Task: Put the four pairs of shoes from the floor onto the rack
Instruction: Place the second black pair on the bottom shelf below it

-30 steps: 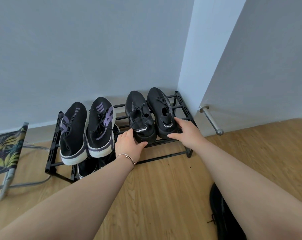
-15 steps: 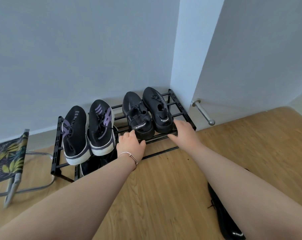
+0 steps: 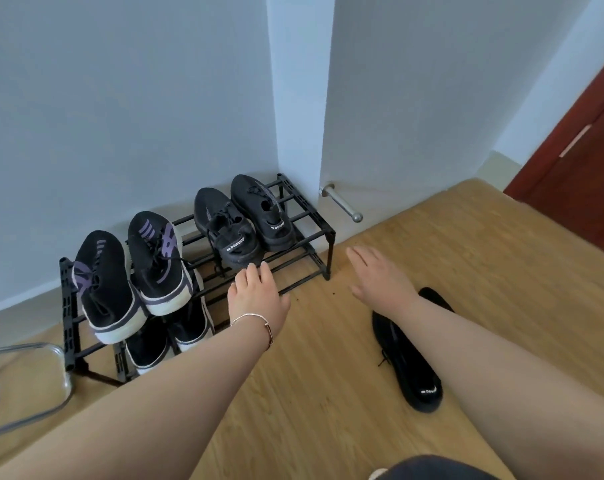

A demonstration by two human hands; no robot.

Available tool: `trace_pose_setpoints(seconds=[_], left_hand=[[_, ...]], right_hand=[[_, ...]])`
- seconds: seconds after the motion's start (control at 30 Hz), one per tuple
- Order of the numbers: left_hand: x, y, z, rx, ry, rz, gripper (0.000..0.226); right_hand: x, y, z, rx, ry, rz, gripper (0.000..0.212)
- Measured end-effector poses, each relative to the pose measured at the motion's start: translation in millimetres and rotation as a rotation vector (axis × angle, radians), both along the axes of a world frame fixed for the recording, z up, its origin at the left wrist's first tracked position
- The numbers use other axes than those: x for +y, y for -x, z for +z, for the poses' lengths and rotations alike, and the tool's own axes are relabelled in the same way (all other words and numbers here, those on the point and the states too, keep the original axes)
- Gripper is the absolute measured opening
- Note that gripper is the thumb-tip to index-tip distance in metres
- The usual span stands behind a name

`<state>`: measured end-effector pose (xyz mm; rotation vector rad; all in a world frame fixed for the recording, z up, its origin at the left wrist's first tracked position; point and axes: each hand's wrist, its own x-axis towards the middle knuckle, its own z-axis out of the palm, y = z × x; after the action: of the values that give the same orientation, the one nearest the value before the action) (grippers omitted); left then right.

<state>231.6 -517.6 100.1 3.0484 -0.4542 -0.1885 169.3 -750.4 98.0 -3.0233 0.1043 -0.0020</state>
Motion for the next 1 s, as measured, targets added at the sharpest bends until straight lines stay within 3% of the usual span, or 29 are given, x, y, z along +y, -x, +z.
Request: trace_pose_setpoints(seconds=[0.33,0.57,0.8,1.0], left_hand=[[-45.2,26.9,3.7,-0.01,-0.061,-0.211,0.078],[-105.0,58.9,-23.8,0.094,-0.065,-0.266,0.08],[-151.9,88.4,-82.6,0.459,-0.088,-0.258,0.072],[-187.5,89.3,-127.3,0.669,-0.079,-0.085,0.07]], right_hand=[[-57.3,83.6,-11.9,0.108,0.013,-0.211,0.07],[-113.5,143.4,-23.5,0.172,-0.035,-0.395,0.07],[-184.5,174.4,-83.3,0.246,-0.257,-0.758,0.071],[-215.2,185.7,-152.3,0.391,-0.52,-0.993,0.07]])
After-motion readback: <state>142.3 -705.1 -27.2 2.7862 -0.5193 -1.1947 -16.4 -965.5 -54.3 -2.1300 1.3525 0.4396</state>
